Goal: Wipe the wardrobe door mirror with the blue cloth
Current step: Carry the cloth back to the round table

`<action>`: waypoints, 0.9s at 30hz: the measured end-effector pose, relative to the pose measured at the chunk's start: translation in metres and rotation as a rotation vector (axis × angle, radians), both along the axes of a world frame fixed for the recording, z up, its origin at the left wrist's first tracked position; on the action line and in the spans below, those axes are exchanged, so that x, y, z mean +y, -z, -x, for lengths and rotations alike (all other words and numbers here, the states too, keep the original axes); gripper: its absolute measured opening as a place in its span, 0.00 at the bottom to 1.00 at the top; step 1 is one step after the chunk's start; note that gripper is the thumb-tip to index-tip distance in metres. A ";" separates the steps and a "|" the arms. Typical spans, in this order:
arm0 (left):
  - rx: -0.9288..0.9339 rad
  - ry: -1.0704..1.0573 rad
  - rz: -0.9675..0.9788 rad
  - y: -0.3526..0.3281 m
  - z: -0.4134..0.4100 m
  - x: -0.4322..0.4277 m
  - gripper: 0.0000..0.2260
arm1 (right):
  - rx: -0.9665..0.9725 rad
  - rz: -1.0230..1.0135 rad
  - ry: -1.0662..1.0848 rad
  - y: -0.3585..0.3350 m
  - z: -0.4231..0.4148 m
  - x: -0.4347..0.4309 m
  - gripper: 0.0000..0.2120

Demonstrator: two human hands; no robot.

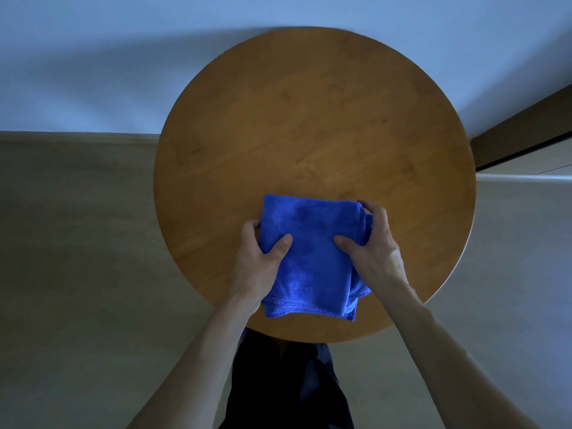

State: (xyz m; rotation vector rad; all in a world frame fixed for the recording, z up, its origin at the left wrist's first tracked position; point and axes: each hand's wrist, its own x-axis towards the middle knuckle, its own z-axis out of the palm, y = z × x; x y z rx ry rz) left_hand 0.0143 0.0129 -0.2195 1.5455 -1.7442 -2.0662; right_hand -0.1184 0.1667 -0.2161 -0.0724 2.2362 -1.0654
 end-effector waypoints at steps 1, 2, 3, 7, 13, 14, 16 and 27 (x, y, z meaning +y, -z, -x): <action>0.024 0.002 0.036 -0.001 0.002 -0.002 0.17 | 0.012 0.037 0.023 -0.001 0.004 0.000 0.33; 0.051 0.006 0.088 -0.002 0.005 -0.004 0.20 | 0.036 0.070 0.040 -0.002 0.008 -0.002 0.33; 0.074 0.021 0.153 -0.002 0.008 -0.006 0.24 | 0.065 0.099 0.056 -0.003 0.013 -0.005 0.34; 0.077 0.181 0.484 0.005 0.021 -0.009 0.34 | 0.238 0.074 -0.010 -0.004 0.025 -0.017 0.37; -0.157 0.457 0.835 0.017 0.019 0.009 0.33 | 0.511 -0.207 -0.311 0.002 -0.003 -0.017 0.33; -0.184 0.490 0.863 0.018 0.018 0.009 0.35 | 0.529 -0.270 -0.356 0.005 -0.007 -0.017 0.33; -0.210 0.543 0.866 0.018 0.019 0.005 0.38 | 0.558 -0.387 -0.402 0.012 -0.010 -0.018 0.34; -0.442 0.807 0.815 0.007 0.033 -0.017 0.46 | 0.414 -0.184 -0.409 0.021 0.015 -0.030 0.42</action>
